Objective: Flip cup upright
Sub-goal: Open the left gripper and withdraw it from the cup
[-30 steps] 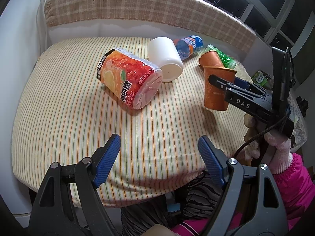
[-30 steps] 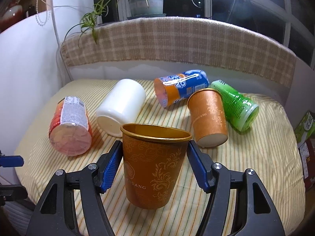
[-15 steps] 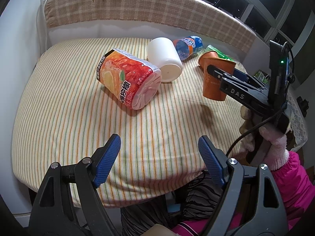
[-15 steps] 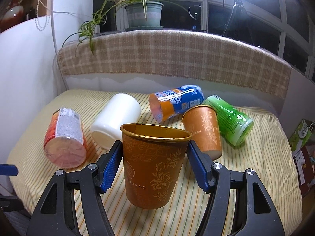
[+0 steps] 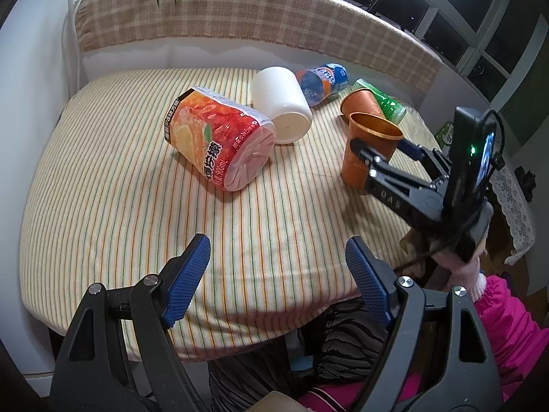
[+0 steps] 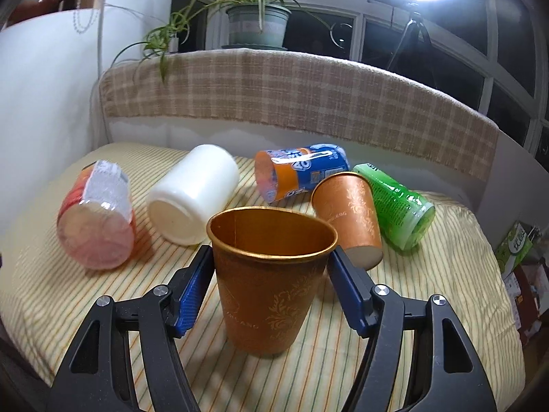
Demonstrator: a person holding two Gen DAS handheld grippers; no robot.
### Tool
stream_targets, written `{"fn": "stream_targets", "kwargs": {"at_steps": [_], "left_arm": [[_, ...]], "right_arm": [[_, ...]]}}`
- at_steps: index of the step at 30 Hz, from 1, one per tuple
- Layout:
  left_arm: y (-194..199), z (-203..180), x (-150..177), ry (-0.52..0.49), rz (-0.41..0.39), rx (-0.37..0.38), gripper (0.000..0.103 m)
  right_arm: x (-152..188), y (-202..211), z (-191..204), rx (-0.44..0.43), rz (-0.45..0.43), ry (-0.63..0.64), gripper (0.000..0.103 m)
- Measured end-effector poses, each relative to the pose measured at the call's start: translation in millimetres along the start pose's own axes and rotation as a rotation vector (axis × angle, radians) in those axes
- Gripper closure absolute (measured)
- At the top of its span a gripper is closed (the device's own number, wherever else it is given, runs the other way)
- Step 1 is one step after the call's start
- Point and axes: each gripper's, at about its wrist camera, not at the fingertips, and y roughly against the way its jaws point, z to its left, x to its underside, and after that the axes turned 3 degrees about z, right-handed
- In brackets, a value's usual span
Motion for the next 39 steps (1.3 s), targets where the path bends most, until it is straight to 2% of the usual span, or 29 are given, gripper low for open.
{"fn": "stream_targets", "kwargs": {"at_steps": [5, 8, 12, 16, 21, 25, 27, 28, 30, 32, 35, 39], "left_arm": [[5, -6, 3, -0.015, -0.014, 0.000, 0.020], [9, -9, 6, -0.019, -0.030, 0.000, 0.020], [18, -16, 12, -0.036, -0.083, -0.019, 0.020], [34, -26, 19, -0.069, -0.229, -0.100, 0.020], [50, -34, 25, -0.062, -0.393, -0.126, 0.020], [59, -35, 31, -0.036, -0.512, -0.165, 0.020], [63, -37, 33, -0.037, -0.583, -0.211, 0.019], [65, -37, 34, -0.041, -0.605, -0.229, 0.018], [68, -38, 36, -0.051, -0.658, -0.260, 0.007], [71, -39, 39, -0.059, -0.706, -0.280, 0.000], [73, -40, 42, -0.069, -0.733, -0.308, 0.000], [71, -42, 44, -0.087, -0.731, -0.321, 0.000]], "right_arm": [[7, 9, 5, -0.012, 0.017, 0.027, 0.028], [10, 16, 3, -0.018, 0.022, 0.019, 0.028], [16, 31, 1, -0.037, 0.028, 0.000, 0.025], [23, 60, -4, -0.045, 0.016, -0.032, 0.025], [26, 101, -12, 0.002, -0.033, -0.074, 0.025], [25, 134, -25, 0.049, -0.106, -0.133, 0.025], [24, 149, -31, 0.081, -0.149, -0.155, 0.025], [23, 153, -33, 0.096, -0.167, -0.162, 0.024], [23, 163, -38, 0.135, -0.213, -0.179, 0.021], [24, 169, -41, 0.153, -0.244, -0.192, 0.021], [26, 175, -44, 0.185, -0.279, -0.210, 0.019], [29, 182, -48, 0.210, -0.309, -0.228, 0.019]]}}
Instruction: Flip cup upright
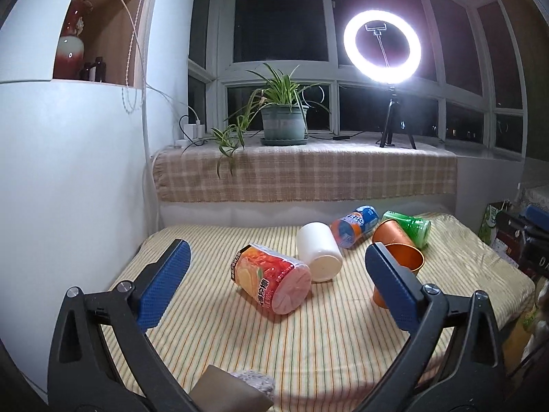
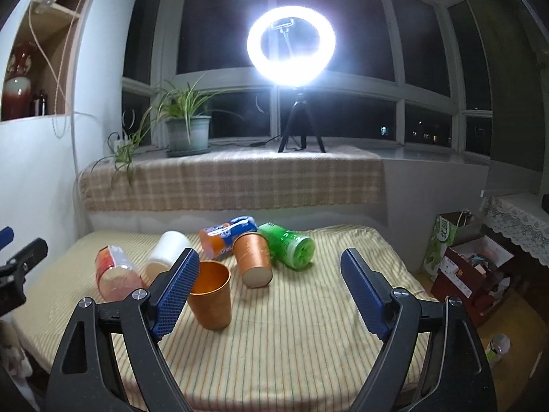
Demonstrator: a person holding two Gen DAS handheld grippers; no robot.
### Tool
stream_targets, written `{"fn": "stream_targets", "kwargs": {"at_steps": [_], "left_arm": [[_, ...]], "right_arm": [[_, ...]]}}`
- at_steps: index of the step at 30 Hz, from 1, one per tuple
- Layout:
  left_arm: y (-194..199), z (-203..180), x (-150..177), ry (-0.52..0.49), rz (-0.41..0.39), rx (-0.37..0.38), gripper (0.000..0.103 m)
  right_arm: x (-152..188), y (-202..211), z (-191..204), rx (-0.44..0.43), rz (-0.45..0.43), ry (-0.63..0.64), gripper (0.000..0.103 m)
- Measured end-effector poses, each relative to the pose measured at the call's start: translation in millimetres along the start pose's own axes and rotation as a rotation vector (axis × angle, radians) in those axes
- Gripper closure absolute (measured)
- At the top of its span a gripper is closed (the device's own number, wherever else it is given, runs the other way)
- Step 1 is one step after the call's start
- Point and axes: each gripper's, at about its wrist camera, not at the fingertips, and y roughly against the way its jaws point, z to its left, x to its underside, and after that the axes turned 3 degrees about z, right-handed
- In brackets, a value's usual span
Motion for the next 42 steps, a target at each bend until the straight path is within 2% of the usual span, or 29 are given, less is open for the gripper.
{"fn": "stream_targets", "kwargs": {"at_steps": [5, 13, 42], "left_arm": [[0.2, -1.4, 0.7, 0.004, 0.003, 0.001, 0.000], [-1.3, -9.4, 4.5, 0.001, 0.039, 0.005, 0.000], [2.6, -8.1, 2.3, 0.009, 0.044, 0.008, 0.000]], "right_arm": [[-1.6, 5.0, -1.6, 0.014, -0.029, -0.003, 0.018], [-0.8, 4.1, -0.6, 0.014, -0.029, 0.003, 0.018], [-0.3, 3.9, -0.6, 0.012, -0.032, -0.009, 0.018]]}}
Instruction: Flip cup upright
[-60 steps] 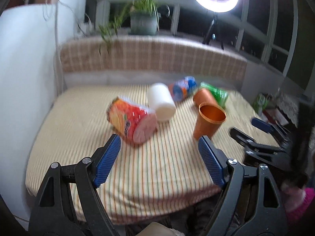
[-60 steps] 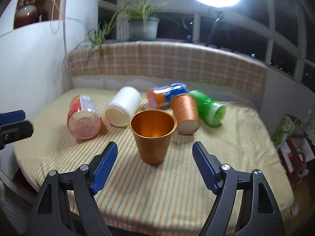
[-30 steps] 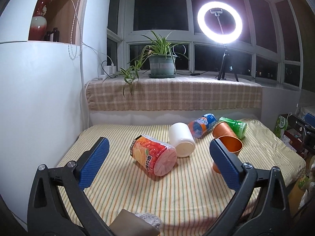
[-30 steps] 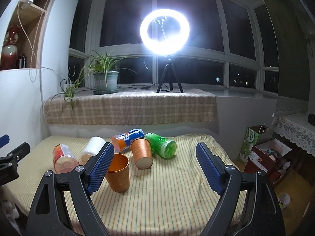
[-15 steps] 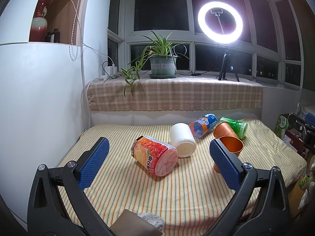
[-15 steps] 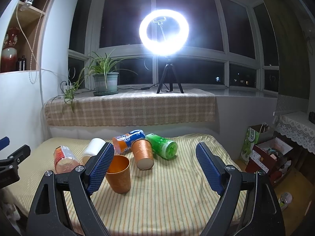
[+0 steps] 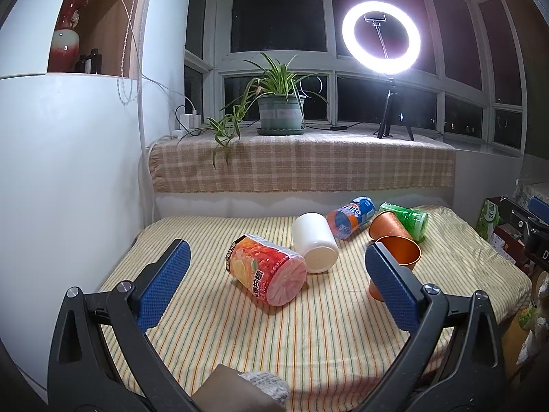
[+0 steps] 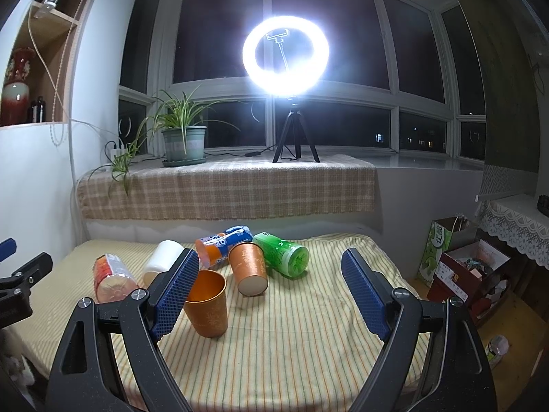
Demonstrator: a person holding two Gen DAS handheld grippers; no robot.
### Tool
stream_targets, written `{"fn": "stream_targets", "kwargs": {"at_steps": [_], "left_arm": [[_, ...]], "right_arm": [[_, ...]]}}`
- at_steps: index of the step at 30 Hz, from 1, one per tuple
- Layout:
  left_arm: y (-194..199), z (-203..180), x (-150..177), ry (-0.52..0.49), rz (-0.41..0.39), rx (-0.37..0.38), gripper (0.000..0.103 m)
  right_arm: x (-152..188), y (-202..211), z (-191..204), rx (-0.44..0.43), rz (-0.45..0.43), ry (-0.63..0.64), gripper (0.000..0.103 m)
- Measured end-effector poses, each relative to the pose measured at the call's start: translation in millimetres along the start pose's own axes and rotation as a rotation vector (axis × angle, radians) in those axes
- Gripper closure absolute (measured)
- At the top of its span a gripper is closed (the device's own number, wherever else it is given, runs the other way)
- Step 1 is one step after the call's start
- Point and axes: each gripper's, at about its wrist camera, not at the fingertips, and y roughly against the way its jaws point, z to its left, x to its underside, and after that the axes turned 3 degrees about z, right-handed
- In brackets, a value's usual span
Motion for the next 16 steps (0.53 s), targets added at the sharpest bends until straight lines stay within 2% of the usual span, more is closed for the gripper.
{"fn": "stream_targets", "kwargs": {"at_steps": [12, 16], "left_arm": [[-0.6, -5.7, -1.2, -0.020, 0.001, 0.012, 0.000], [3.4, -6.0, 0.8, -0.024, -0.032, -0.019, 0.000]], "right_arm": [[1.0, -0.8, -3.0, 0.001, 0.006, 0.000, 0.018], [1.3, -1.0, -3.2, 0.002, 0.008, 0.002, 0.018]]}}
